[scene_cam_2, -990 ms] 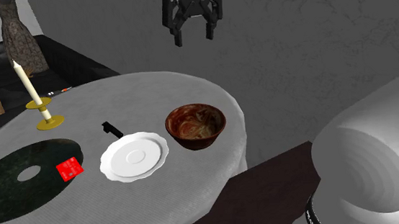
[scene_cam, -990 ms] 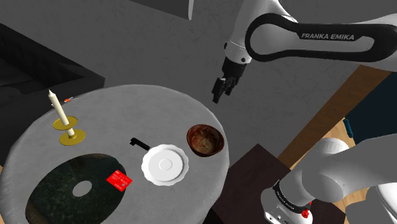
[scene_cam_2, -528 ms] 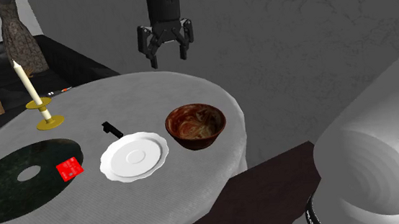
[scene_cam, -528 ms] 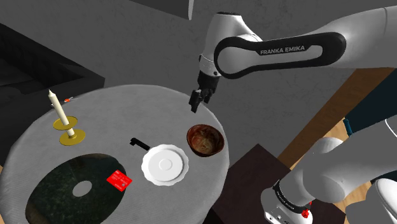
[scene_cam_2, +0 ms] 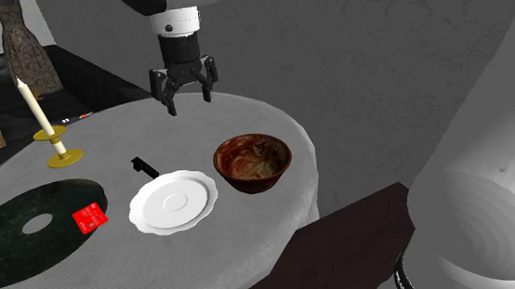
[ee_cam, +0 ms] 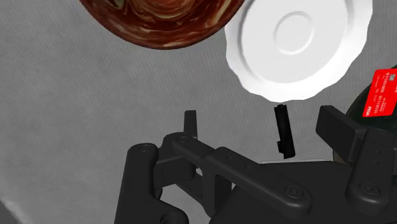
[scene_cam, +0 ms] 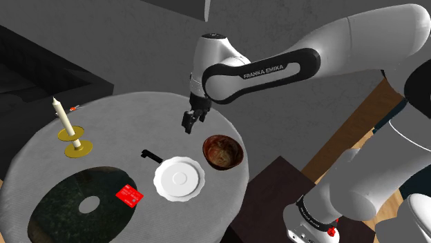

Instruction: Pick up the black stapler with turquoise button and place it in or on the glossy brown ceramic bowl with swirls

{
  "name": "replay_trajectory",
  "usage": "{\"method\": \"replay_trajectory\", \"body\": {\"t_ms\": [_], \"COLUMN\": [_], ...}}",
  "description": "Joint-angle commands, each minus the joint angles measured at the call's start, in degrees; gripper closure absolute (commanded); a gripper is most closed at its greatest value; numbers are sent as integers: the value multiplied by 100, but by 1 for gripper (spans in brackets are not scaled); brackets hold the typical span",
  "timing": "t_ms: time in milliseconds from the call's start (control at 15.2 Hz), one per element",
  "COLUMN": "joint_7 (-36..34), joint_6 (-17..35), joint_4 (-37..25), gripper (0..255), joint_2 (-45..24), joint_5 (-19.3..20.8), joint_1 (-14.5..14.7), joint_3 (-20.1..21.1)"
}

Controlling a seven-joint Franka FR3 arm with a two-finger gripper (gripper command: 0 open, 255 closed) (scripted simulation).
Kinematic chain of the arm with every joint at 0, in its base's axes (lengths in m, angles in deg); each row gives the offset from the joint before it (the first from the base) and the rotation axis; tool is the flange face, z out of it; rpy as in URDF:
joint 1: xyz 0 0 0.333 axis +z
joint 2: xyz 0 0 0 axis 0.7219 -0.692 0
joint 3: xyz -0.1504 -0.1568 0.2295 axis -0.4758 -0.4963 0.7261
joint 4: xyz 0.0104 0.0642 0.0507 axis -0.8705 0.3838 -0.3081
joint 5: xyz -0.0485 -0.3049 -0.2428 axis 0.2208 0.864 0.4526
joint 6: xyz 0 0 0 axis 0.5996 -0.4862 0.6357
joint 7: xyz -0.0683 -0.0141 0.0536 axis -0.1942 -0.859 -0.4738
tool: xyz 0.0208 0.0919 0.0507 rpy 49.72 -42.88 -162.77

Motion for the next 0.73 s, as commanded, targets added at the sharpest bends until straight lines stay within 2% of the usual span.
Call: {"method": "replay_trajectory", "body": {"t_ms": [0,660], "joint_7": [-96,-485], "joint_6": [214,646], "joint_4": [-281,-1856], "gripper": [0,0], "joint_2": [-501,-2588], "joint_5": [160,932], "joint_1": [65,630], "joint_3": [70,149]}}
